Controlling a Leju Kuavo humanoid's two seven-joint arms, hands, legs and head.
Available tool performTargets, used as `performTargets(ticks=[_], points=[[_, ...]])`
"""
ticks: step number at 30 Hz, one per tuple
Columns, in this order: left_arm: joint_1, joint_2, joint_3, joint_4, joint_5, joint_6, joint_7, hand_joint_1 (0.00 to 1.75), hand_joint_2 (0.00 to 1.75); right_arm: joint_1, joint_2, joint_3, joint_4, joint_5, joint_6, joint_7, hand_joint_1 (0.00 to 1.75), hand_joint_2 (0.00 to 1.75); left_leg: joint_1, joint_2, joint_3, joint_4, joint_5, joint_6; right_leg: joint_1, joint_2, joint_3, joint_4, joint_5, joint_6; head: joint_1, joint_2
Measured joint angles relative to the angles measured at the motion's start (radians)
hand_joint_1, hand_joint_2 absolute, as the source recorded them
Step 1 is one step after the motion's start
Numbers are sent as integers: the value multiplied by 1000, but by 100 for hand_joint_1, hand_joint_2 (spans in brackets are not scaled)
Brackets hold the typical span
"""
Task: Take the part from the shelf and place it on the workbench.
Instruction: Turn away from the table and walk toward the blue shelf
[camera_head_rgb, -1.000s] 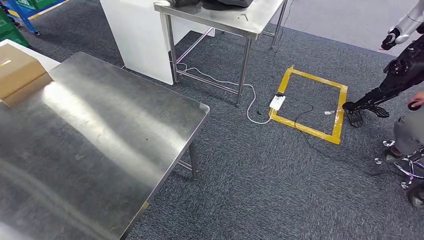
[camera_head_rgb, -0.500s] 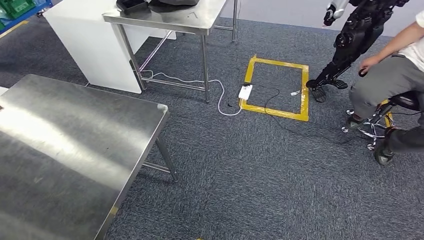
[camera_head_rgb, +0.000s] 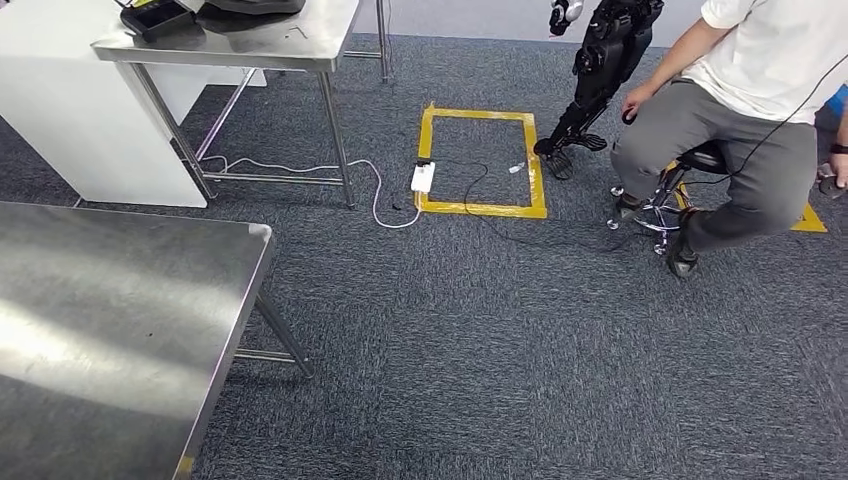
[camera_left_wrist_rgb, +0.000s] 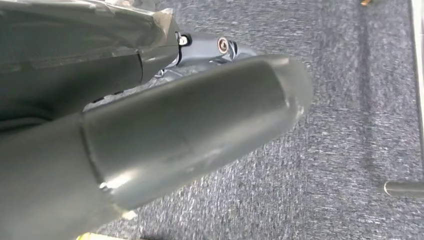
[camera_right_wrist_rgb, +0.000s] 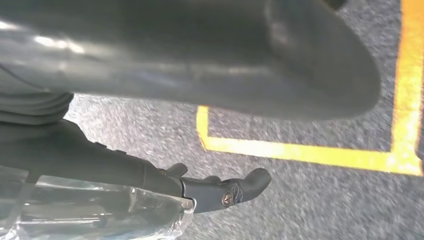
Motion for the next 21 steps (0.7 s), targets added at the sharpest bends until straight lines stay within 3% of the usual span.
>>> performTargets(ticks=[1, 3, 5, 6, 7, 9, 10, 11, 13, 15, 17, 19, 21], points=[[1, -3, 0, 0, 0, 1, 0, 0, 0, -1, 1, 0, 0, 0, 1, 0, 0, 0, 0, 14, 2, -9, 7, 9, 2, -26, -17, 30, -18, -1, 2, 0], [5, -10, 0, 1, 0, 1, -1, 0, 0, -4, 2, 0, 0, 0, 3, 0, 0, 0, -2, 44, 1, -17, 13, 20, 5, -78, -74, 146, -79, -9, 8, 0], [9, -13, -1, 1, 0, 2, -2, 0, 0, -6, 2, 0, 0, -2, 4, 0, 0, 0, -4, 75, -3, -17, 14, 22, 3, -92, -125, 260, -125, -5, 10, 0], [9, -13, -1, 1, 0, 2, -2, 0, 0, -6, 2, 0, 0, -2, 4, 0, 0, 0, -5, 87, -4, -17, 14, 21, 1, -95, -133, 283, -130, 1, 10, 0], [9, -13, -1, 2, 0, 3, -2, 0, 0, -4, 2, 0, 0, -2, 4, 0, 0, 0, -4, 97, -5, -17, 14, 21, -3, -99, -123, 271, -122, 9, 10, 0], [8, -11, -1, 2, 0, 3, -2, 0, 0, -2, 2, 0, 0, -3, 4, 0, 0, 0, -4, 117, -3, -15, 12, 16, -13, -120, -58, 163, -82, 28, 10, 0], [8, -9, -1, 2, 0, 3, -2, 0, 0, -3, 3, 0, 0, -3, 4, 1, 0, 0, -6, 127, -2, -12, 9, 10, -16, -148, -15, 89, -59, 36, 11, 0], [9, -6, -1, 2, 0, 3, -2, 0, 0, -6, 2, 0, 0, -3, 4, 1, 0, 0, -9, 138, 1, -9, 5, 3, -16, -171, 18, 32, -40, 37, 12, 0], [7, -1, 0, 2, 0, 4, -2, 0, 0, -9, 2, 0, 0, -3, 4, 2, 0, 0, -14, 159, 8, -5, -2, -11, -9, -191, 42, -16, -21, 24, 7, 0], [0, -1, 0, 2, 0, 4, -2, 0, 0, -6, 0, 0, 0, -3, 4, 2, 0, 0, -9, 177, 16, -6, -5, -22, -9, -168, 38, -17, -14, 4, 2, 0], [-4, -2, -1, 1, 0, 4, -3, 0, 0, -5, -1, 0, 0, -3, 4, 2, 0, 0, 0, 142, 7, 26, -36, -32, -16, -146, 39, -21, -7, -15, -1, 0], [-3, -3, -2, 1, -1, 4, -3, 0, 0, -7, -1, 0, 0, -3, 4, 1, 0, 0, 5, 77, -38, 134, -105, -36, -15, -122, 37, -22, 0, -30, -5, 0], [2, -2, -2, 1, 0, 4, -3, 0, 0, -7, -2, 0, 0, -4, 4, 1, 0, 0, 6, 50, -93, 253, -154, -37, -10, -95, 33, -22, 2, -36, -6, 0]])
